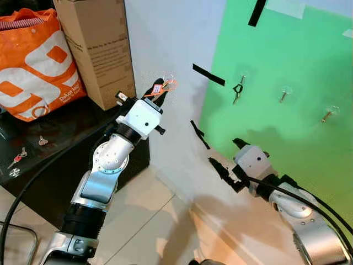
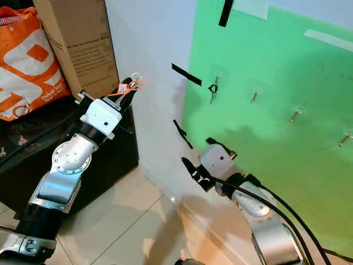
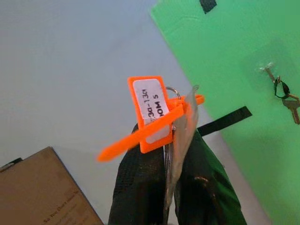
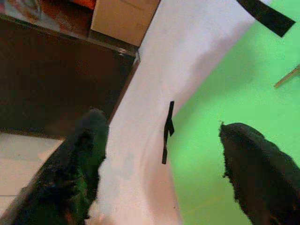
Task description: Hang keys on a hook
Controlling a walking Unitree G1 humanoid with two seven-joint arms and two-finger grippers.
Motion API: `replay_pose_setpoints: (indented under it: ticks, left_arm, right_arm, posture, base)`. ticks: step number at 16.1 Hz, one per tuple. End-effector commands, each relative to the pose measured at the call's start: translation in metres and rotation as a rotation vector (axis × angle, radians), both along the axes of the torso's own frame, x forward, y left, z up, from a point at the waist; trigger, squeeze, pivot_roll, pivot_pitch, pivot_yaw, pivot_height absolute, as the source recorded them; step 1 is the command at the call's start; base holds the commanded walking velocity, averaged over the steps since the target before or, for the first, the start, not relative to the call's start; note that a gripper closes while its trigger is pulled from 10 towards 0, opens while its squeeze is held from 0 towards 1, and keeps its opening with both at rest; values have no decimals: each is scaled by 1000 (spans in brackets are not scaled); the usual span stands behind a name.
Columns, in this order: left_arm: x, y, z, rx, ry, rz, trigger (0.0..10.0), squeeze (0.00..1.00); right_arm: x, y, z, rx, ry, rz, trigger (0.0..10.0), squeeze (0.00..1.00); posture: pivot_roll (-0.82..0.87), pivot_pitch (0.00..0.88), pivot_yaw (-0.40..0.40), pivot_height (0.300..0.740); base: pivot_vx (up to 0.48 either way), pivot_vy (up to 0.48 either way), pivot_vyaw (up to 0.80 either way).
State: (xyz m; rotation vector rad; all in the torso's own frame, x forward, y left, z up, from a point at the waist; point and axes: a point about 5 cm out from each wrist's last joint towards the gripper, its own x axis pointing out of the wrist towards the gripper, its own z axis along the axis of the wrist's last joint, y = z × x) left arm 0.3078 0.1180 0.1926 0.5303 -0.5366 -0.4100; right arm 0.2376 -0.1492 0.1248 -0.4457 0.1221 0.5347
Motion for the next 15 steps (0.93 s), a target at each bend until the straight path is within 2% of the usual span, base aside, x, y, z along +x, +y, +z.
replay_pose_setpoints:
  ticks: [1, 3, 4, 5, 6, 7, 9, 12, 15]
  left_arm:
    - [0, 1, -4, -4, 9, 8, 0, 0]
    - [-3, -1, -9, -202, 149, -72, 0, 0]
    - [-4, 0, -10, -215, 166, -82, 0, 0]
    - [-7, 2, -15, -199, 191, -92, 2784, 0]
    - [-9, 4, -18, -163, 190, -84, 9216, 0]
    - [-11, 5, -21, -128, 178, -73, 10000, 0]
    - [-14, 5, -24, -116, 196, -58, 10000, 0]
    - [-16, 9, -39, -188, 307, 9, 10000, 0]
    - [-14, 14, -45, -197, 328, 58, 10000, 0]
  right_arm:
    - [2, -3, -1, 7, -6, -30, 10000, 1000]
    - [4, -5, -6, 32, 9, -116, 10000, 1000]
    - [4, -5, -9, 47, 23, -139, 10000, 1000]
    - [3, -6, -14, 70, 40, -194, 10000, 1000]
    - [2, -7, -18, 111, 49, -240, 10000, 1000]
    - [-1, -8, -23, 130, 71, -285, 10000, 1000]
    - [-3, -10, -27, 169, 93, -350, 10000, 1000]
    - [0, -13, -21, 166, 30, -385, 10000, 1000]
    - [2, -13, -16, 172, 2, -404, 10000, 1000]
  posture:
    - [-102, 0, -43, 740]
    - [-105, 0, -38, 740]
    - [-106, 0, -36, 740]
    - [-109, 0, -30, 740]
    - [-112, 0, -26, 740]
    - [-116, 0, -16, 740]
    - [-120, 0, -7, 740]
    - [-125, 0, 2, 740]
    - [-127, 0, 3, 740]
  base:
    - [0, 0, 0]
    - [0, 0, 0]
    - [0, 0, 0]
    - [0, 0, 0]
    - [0, 0, 0]
    - [0, 0, 0]
    - [0, 0, -378]
    - [0, 0, -779]
    - [0, 0, -788]
